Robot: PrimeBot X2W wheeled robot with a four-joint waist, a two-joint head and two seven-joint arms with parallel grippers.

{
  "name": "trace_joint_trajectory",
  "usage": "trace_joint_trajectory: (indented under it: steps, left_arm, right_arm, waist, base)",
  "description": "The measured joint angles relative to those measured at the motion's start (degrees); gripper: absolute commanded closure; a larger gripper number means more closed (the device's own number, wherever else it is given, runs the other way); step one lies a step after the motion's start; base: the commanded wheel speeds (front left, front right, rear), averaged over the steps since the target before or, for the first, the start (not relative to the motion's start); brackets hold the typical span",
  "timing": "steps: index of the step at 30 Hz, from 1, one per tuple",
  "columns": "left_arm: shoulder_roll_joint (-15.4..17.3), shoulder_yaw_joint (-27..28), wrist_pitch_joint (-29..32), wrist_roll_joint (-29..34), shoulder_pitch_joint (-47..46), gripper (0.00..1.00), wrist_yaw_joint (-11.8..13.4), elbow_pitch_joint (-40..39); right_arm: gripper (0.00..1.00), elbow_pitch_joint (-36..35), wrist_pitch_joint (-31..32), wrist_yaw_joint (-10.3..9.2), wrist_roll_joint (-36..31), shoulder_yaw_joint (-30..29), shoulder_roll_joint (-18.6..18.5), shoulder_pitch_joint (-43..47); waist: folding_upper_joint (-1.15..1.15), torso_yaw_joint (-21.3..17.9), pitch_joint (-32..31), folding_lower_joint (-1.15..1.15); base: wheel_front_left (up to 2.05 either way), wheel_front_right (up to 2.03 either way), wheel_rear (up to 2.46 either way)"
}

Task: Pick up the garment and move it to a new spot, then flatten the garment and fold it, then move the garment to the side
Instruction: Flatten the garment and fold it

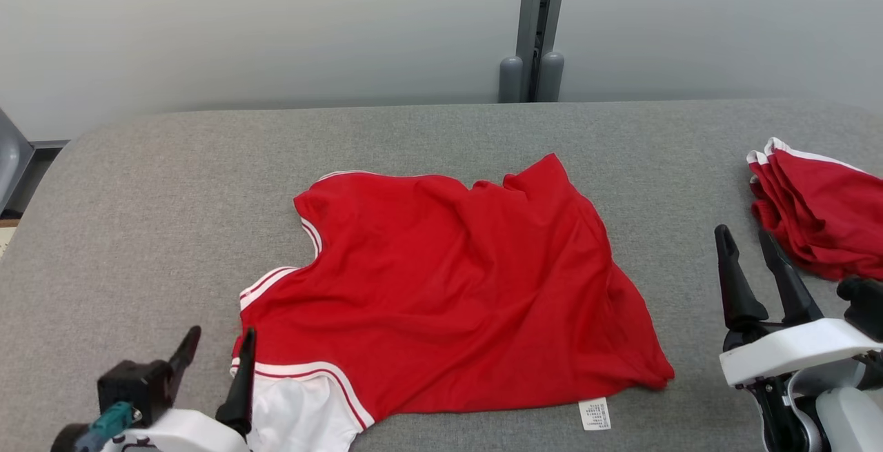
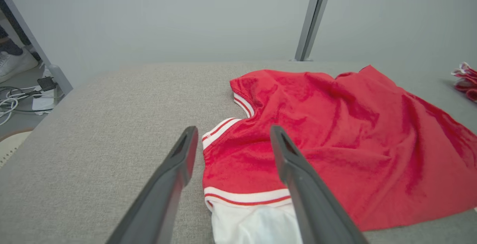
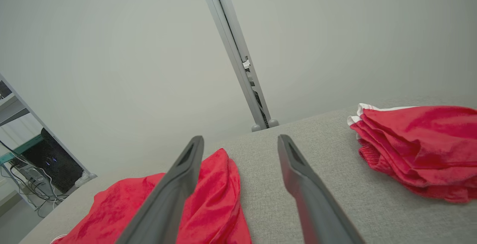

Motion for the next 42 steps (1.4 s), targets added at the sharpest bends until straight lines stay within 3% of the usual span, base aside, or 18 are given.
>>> trace_joint_trajectory:
  steps: [6,19,27,33,42]
  left_arm:
    - [-3.0,-2.0,-1.5,0.0,0.5,0.0,0.0,1.8]
    - [-6.3,1.3,-13.5,4.1,-2.2,0.0,0.6,3.8]
    - [-11.9,8.0,-14.2,10.2,-1.9,0.0,-2.5,2.6]
    - [-17.0,12.8,-14.2,15.1,0.2,0.0,-7.8,2.8]
    - [-20.6,16.6,-14.2,18.8,0.2,0.0,-12.5,4.3]
  right_arm:
    - [0.0,0.5,-0.4,0.0,-0.4,-0.2,0.1,0.8]
    - [0.0,0.5,-1.0,0.0,-2.3,-0.1,-0.3,0.7]
    - [0.0,-1.8,-3.1,0.0,-5.4,-0.9,-0.3,1.4]
    - [0.0,-4.1,-3.7,0.0,-9.1,-0.6,-0.7,2.9]
    - [0.0,-5.4,-3.7,0.0,-10.0,-0.5,0.1,3.0]
  waist:
    - [0.0,0.1,0.5,0.0]
    - [0.0,-0.1,-0.2,0.0]
    - [0.0,-0.1,0.3,0.0]
    - [0.0,-0.1,0.7,0.0]
    - [0.0,-0.2,0.8,0.0]
  base:
    - [0.0,0.0,0.0]
    - [0.0,0.0,0.0]
    - [0.0,0.0,0.0]
    - [0.0,0.0,0.0]
    - [0.0,0.0,0.0]
